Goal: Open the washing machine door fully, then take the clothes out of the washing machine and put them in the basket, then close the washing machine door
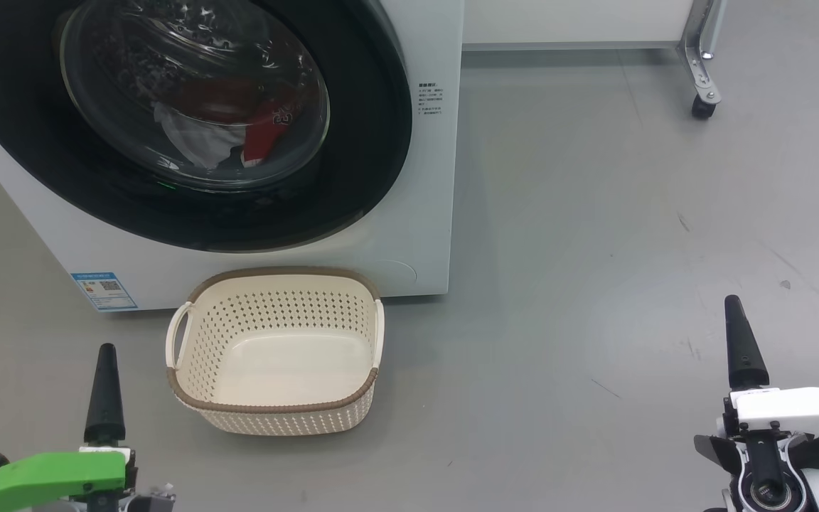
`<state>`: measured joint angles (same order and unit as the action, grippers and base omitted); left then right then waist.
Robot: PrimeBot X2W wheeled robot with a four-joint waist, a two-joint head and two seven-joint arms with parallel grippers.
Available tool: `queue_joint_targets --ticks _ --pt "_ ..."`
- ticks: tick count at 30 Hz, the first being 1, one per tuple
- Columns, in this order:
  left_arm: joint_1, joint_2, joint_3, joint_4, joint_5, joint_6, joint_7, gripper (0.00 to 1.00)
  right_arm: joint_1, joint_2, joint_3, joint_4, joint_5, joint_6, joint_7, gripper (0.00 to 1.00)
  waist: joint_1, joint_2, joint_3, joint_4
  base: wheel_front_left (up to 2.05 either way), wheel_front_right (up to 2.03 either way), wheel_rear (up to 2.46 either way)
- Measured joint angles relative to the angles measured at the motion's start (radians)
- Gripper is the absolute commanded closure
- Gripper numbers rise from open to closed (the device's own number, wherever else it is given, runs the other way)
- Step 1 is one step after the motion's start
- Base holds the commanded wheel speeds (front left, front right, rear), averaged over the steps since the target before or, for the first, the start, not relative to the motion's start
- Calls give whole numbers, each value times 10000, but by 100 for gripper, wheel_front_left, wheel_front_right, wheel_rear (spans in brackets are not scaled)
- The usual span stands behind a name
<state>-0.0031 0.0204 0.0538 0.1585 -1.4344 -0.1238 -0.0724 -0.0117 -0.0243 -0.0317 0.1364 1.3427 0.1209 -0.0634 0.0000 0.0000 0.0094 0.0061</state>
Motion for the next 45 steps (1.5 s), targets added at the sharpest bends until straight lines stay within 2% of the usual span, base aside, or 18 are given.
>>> queue_joint_targets --ticks 5,9,15,28,45 --pt "4 0 -12 -121 757 0 -142 0 0 -10 -10 -90 -752 0 -169 0 0 0 25 -3 0 0 0" --pt "23 2 -12 -146 1463 0 -261 0 0 -10 -102 -138 -932 0 -322 0 0 0 41 -5 0 0 0" --pt "46 19 44 -146 2332 0 -449 0 0 -27 -203 -144 -2307 -2 -497 0 0 0 56 -8 0 0 0" --pt "46 31 -19 -535 4443 0 -892 0 -6 -50 96 -397 -4088 -6 -938 0 0 0 122 -17 0 0 0" --pt "99 79 -491 -541 8562 -2 -1482 0 -110 -90 564 -594 -6698 -299 -1540 0 0 0 206 -24 0 0 0"
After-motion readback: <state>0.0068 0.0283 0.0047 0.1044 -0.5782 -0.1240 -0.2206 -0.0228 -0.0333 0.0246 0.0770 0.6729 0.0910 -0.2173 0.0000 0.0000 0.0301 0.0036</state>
